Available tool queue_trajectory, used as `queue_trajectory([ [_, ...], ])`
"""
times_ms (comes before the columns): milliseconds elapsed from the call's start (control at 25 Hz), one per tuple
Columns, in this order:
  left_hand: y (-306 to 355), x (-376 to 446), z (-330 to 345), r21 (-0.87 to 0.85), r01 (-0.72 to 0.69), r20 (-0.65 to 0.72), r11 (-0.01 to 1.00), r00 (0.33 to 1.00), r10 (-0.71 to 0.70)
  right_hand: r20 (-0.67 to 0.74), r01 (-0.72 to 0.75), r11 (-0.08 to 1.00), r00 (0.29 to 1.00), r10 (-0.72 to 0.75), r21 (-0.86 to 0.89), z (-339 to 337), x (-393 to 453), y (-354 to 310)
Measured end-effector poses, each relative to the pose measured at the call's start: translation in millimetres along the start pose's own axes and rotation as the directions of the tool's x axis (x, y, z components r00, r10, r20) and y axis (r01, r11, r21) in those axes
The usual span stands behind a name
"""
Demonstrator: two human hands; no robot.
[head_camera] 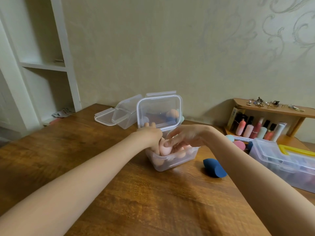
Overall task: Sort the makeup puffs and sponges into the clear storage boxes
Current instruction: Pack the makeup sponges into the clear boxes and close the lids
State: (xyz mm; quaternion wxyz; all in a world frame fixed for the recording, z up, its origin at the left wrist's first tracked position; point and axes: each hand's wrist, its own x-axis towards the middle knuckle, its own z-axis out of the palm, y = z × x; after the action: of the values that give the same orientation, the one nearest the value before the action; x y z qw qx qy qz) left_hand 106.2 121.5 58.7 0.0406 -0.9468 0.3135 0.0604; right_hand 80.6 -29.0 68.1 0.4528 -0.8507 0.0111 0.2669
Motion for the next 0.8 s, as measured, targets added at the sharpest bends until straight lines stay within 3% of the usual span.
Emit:
queue_trajectory([
  [80,-4.5,1.2,2.1,-0.042,0.002,-0.071,0.999,0.997,-0.005,0.044,-0.012,0.998,0.999,0.014,-0.058,3.5,-1.7,-4.3],
  [160,-9.0,3.9,4.1,-0.079,-0.002,-0.112,0.997,0.994,-0.007,0.001,-0.043,0.956,0.999,0.045,-0.292,12.6,2.1,-13.8],
  [280,-12.8,5.1,6.3,-0.097,0.0,-0.151,0.995,0.988,-0.015,-0.135,-0.067,0.652,0.989,-0.054,-0.755,43.4,24.3,-24.1],
  [360,-13.7,5.6,5.9,-0.117,0.002,-0.161,0.993,0.987,-0.021,-0.162,-0.088,0.478,0.98,-0.116,-0.874,62.1,33.1,-27.8],
  [400,-13.2,5.5,5.3,-0.13,0.009,-0.15,0.992,0.988,-0.028,-0.156,-0.09,0.466,0.982,-0.105,-0.88,62.5,29.2,-31.2],
  [520,-16.3,1.4,-0.7,-0.108,0.023,-0.066,0.994,0.997,-0.03,-0.059,-0.066,0.756,0.998,0.036,-0.651,34.2,9.0,-33.3],
  [600,-29.3,1.9,-8.0,-0.01,0.031,0.044,0.999,0.999,-0.03,0.054,0.007,0.853,0.998,0.025,-0.522,22.1,-6.4,-31.1],
  [680,-43.9,0.5,-11.3,0.038,0.043,0.099,0.998,0.994,-0.047,0.07,0.088,0.913,0.995,-0.066,-0.398,10.6,-12.4,-30.5],
  [720,-48.3,0.3,-11.8,0.036,0.043,0.105,0.998,0.993,-0.046,0.014,0.124,0.94,0.992,-0.127,-0.317,3.0,-12.9,-32.5],
  [800,-49.3,1.3,-11.9,0.025,0.026,0.103,0.999,0.994,-0.028,-0.283,0.158,0.981,0.941,-0.183,-0.109,-21.8,-6.2,-36.8],
])
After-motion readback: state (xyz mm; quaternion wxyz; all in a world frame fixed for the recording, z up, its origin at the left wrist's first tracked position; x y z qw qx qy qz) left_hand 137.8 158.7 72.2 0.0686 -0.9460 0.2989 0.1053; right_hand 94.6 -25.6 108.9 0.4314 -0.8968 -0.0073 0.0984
